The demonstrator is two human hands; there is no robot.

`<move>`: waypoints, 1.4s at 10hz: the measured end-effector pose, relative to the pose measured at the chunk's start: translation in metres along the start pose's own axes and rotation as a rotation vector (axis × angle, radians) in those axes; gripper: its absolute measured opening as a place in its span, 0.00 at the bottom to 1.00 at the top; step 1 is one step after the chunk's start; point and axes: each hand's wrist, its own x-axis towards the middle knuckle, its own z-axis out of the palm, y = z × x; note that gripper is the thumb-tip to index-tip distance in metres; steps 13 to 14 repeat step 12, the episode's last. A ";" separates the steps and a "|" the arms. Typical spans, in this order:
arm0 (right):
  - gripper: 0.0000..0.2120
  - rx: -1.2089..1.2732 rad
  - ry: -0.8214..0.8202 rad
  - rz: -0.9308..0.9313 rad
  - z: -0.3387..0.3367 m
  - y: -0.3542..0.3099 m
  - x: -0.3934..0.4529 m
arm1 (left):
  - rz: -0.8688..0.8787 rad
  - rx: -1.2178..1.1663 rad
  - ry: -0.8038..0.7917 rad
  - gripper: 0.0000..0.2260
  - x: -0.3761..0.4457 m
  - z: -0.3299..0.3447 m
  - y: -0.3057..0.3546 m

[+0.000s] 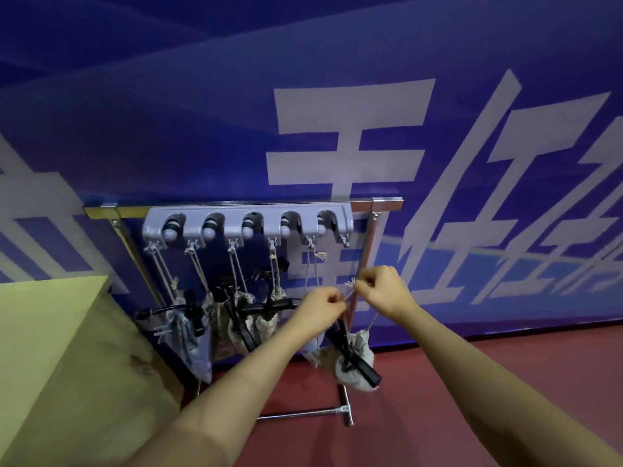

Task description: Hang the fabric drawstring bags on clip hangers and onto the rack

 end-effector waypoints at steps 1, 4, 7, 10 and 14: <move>0.13 0.032 0.011 -0.033 -0.011 0.005 0.018 | -0.010 -0.032 0.044 0.06 0.013 0.004 0.015; 0.06 0.170 0.049 -0.147 -0.011 0.026 0.085 | -0.097 -0.103 0.388 0.13 0.068 0.006 0.037; 0.06 0.099 0.032 -0.027 0.007 0.047 0.098 | -0.231 -0.104 0.513 0.10 0.097 0.024 0.020; 0.05 0.081 -0.035 0.029 0.011 0.042 0.089 | -0.139 0.055 0.282 0.09 0.091 0.017 0.018; 0.06 0.113 0.082 0.089 0.010 0.024 0.068 | -0.090 -0.038 0.256 0.08 0.074 -0.003 0.015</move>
